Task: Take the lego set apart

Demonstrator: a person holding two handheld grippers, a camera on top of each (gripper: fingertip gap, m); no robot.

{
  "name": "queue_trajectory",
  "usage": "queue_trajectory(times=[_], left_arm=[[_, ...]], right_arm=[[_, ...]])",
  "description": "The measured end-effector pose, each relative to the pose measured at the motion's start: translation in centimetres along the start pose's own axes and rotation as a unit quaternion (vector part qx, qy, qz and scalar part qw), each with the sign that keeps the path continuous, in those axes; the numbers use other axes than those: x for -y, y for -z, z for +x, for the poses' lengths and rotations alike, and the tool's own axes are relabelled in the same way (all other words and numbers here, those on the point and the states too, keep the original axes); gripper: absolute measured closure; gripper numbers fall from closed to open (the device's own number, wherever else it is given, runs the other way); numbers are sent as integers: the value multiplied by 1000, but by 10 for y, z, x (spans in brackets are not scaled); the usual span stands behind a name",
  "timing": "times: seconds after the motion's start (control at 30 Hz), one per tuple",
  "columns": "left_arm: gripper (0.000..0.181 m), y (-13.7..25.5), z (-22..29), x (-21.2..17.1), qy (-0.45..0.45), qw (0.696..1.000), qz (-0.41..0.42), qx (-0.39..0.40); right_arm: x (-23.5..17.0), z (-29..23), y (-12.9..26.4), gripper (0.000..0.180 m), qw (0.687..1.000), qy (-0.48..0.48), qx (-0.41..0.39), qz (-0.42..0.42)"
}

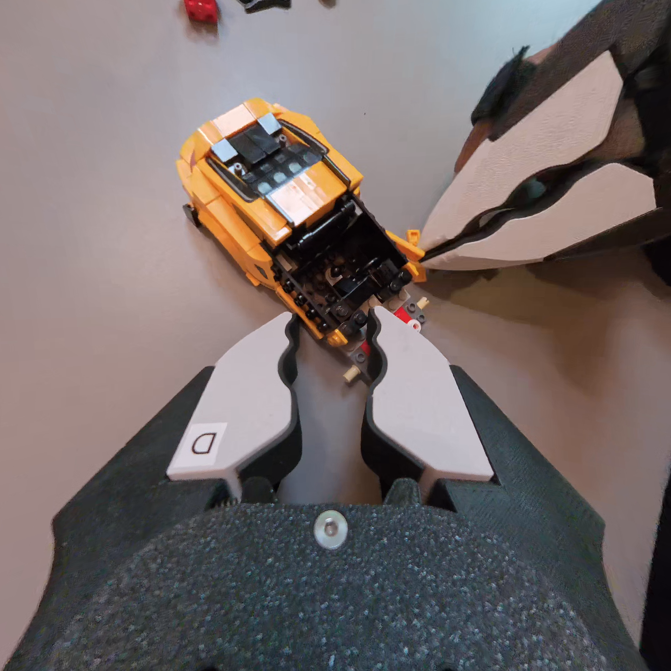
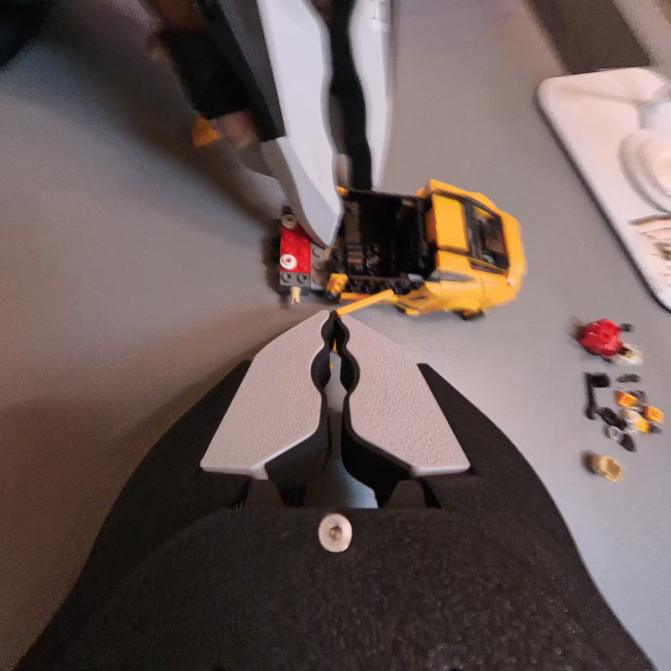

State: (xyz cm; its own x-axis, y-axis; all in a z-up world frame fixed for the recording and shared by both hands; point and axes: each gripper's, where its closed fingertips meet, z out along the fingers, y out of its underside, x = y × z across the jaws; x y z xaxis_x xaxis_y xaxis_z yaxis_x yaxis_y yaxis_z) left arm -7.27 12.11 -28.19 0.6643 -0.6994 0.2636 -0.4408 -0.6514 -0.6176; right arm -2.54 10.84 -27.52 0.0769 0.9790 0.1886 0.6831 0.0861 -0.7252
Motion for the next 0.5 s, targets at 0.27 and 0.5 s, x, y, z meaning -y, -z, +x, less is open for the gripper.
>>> queue_trajectory(times=[0.27, 0.5], left_arm=[[145, 3, 2, -3, 6, 1000, -3, -27], [143, 6, -1, 1, -18, 1000, 12, -15]], right_arm=[[0, 3, 14, 180, 1000, -8, -8, 17], [-3, 13, 23, 180, 998, -45, -9, 30]])
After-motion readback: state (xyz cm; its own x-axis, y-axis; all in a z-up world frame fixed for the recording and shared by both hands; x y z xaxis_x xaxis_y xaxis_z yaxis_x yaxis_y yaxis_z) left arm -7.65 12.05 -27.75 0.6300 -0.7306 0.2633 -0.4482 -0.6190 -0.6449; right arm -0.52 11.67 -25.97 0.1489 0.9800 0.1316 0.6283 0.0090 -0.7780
